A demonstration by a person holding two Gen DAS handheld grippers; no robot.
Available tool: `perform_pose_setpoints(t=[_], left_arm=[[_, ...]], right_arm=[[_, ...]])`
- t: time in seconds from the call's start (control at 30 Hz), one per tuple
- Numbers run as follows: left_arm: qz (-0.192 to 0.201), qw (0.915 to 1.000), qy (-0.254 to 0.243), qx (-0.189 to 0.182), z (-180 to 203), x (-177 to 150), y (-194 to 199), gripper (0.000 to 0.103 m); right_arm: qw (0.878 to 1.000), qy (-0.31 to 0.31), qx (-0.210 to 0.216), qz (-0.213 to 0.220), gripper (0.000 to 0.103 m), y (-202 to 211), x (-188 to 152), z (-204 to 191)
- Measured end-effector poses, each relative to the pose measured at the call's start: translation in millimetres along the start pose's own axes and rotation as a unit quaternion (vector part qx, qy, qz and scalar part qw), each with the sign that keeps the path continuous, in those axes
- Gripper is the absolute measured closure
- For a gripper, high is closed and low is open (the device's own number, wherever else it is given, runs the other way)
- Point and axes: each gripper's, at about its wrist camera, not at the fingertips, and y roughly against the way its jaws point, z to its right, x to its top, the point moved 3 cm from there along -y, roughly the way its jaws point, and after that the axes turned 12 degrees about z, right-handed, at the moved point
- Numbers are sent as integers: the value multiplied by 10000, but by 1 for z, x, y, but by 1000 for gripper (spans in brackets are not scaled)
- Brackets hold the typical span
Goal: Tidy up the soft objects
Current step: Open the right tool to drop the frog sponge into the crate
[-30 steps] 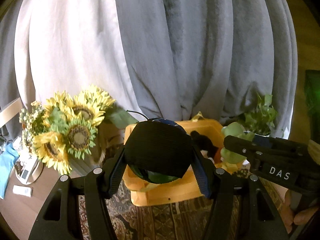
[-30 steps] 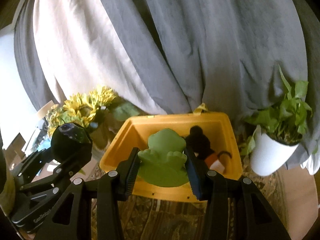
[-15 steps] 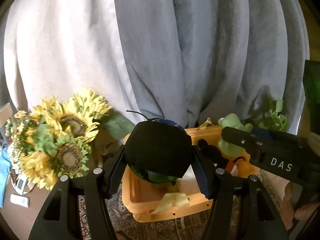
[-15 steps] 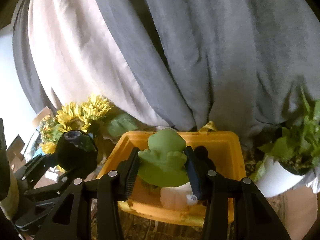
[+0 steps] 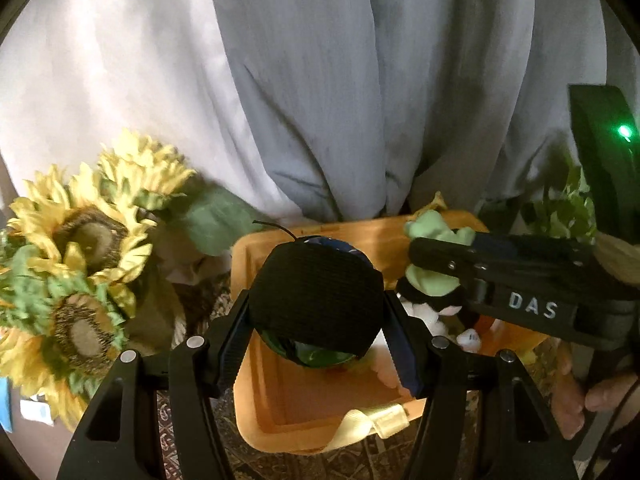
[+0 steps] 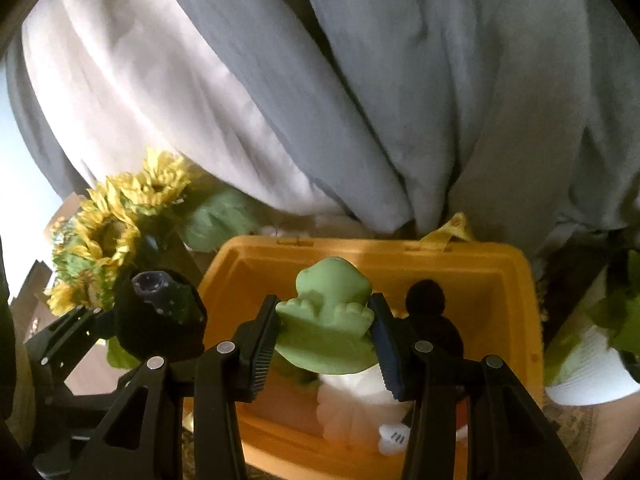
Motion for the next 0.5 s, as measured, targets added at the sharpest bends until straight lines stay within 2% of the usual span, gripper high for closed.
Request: perform_pose_setpoints(t=[0.2, 0.37, 0.4, 0.47, 0.5], left_arm=[[-535, 9985, 29, -62, -4, -9, -31, 41], [-851, 9962, -125, 97, -4, -20, -47, 40], [-924, 9955, -152, 104, -3, -22, -50, 36], [-1018, 9947, -106, 73, -5, -25, -55, 24], [-1040, 9945, -81, 69, -5, -25, -57, 19]], right_arm=[[9991, -132, 31, -411, 57, -30, -8, 4], [9979, -185, 53, -624, 55, -46, -15, 8], [9977, -214, 83, -645, 54, -48, -14, 9], [9973, -247, 109, -682, 42, -51, -14, 10], [9974, -244, 110, -675, 39, -51, -13, 11]])
